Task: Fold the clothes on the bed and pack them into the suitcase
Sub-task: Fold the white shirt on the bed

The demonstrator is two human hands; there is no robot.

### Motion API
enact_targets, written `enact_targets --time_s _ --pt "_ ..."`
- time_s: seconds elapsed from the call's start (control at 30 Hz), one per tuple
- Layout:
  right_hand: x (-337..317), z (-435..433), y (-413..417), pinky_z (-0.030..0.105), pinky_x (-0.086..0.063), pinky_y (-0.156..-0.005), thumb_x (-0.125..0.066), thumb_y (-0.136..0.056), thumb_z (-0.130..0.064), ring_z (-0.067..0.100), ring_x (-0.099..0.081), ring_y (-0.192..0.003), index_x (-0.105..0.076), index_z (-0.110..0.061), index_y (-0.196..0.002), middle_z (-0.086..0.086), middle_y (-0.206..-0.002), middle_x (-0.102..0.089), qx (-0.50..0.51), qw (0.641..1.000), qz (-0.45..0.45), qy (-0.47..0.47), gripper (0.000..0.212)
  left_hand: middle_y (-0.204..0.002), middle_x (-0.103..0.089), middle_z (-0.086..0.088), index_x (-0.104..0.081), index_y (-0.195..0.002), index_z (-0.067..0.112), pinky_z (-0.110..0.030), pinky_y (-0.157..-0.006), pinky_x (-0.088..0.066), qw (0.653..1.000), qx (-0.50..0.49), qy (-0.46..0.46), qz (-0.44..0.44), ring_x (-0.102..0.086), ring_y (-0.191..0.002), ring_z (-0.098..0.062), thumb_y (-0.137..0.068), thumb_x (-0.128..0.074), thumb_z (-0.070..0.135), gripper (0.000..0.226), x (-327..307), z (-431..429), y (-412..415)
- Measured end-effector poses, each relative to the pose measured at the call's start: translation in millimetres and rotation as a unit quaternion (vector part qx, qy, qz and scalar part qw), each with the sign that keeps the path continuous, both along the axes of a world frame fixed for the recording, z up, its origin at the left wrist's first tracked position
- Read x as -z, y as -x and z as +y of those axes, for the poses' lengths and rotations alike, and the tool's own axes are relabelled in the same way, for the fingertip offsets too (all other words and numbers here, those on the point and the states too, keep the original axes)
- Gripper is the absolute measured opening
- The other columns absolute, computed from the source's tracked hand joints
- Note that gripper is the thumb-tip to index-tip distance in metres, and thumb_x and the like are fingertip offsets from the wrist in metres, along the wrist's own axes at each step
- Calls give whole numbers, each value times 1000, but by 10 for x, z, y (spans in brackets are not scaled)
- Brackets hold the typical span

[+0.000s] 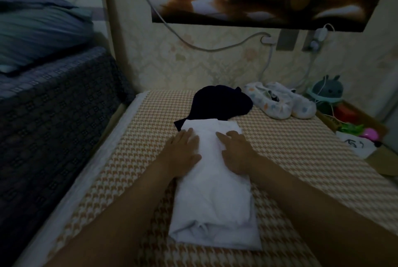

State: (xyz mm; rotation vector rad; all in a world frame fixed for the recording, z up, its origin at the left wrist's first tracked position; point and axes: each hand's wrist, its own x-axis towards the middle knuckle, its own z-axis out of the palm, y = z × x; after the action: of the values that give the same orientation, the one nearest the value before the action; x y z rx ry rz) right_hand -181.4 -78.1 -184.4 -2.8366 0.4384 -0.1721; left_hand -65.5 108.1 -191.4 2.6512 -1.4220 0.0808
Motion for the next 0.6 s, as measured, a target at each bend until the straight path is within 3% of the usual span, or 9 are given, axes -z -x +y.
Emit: enact_targets --time_s 0.1,0.2,0.27,0.33,0.4,0.43,0.47,0.5,0.6 --pt "-45 252 288 44 -23 -116 -39 -90 -20 29 -31 -139 -48 -24 -141 11 -152 -34 -56 994 -94 11 51 -132 -47 -5 -54 -128 18 -46 -94 -43 990 86 109 30 -44 -117 -25 -84 -38 59 62 -231 242 324" --pt "-164 530 552 27 -31 -110 -43 -93 -16 21 -45 -132 -58 -20 -132 5 -142 -50 -116 988 -84 -56 42 -92 -45 6 -52 -93 23 -31 -69 -42 980 127 137 73 -42 -83 -11 -79 -57 66 45 -424 527 694" --pt "-233 670 716 23 -27 -110 -51 -92 -31 16 -39 -137 -46 -24 -142 0 -149 -42 -137 986 -11 -98 51 -84 -45 7 -49 -85 24 -28 -66 -39 981 128 84 119 -43 -75 -12 -70 -62 74 54 -533 742 928" --pt "-260 748 875 29 -17 -117 -56 -86 -48 15 -17 -146 -27 -31 -151 -3 -159 -20 -160 981 76 -82 73 -90 -51 9 -56 -94 28 -25 -71 -43 985 132 9 114 -47 -80 -9 -66 -68 70 52 -481 898 1053" --pt "-288 798 1023 35 -7 -120 -62 -84 -53 15 3 -149 -9 -36 -154 -5 -162 2 -174 971 159 -33 89 -96 -58 8 -63 -102 26 -23 -76 -44 985 135 -25 99 -50 -85 -7 -75 -72 48 37 -447 999 1118" --pt "-289 811 1075 36 -5 -120 -63 -84 -52 15 8 -148 -2 -38 -153 -6 -161 8 -177 967 182 -3 94 -91 -61 7 -66 -96 23 -24 -74 -46 986 122 -20 108 -53 -82 -8 -79 -70 36 22 -477 1041 1125" --pt "-281 816 1120 36 -3 -119 -62 -84 -50 16 11 -148 2 -38 -153 -6 -160 12 -177 966 189 23 95 -79 -59 8 -64 -82 20 -24 -66 -44 987 115 -10 110 -52 -73 -7 -82 -67 27 7 -514 1082 1116" --pt "-271 824 1151 36 -3 -119 -59 -87 -44 17 11 -148 4 -36 -153 -7 -160 14 -178 967 180 41 92 -69 -52 11 -56 -72 21 -21 -59 -39 990 96 -9 102 -47 -66 -6 -83 -65 21 14 -588 1112 1147" --pt "-235 883 1227 30 3 -119 -41 -101 -28 18 10 -149 8 -26 -153 -7 -158 16 -186 969 156 52 72 -81 -54 6 -61 -83 21 -21 -59 -35 992 68 -69 86 -48 -76 -10 -86 -61 22 3 -709 1197 1222"
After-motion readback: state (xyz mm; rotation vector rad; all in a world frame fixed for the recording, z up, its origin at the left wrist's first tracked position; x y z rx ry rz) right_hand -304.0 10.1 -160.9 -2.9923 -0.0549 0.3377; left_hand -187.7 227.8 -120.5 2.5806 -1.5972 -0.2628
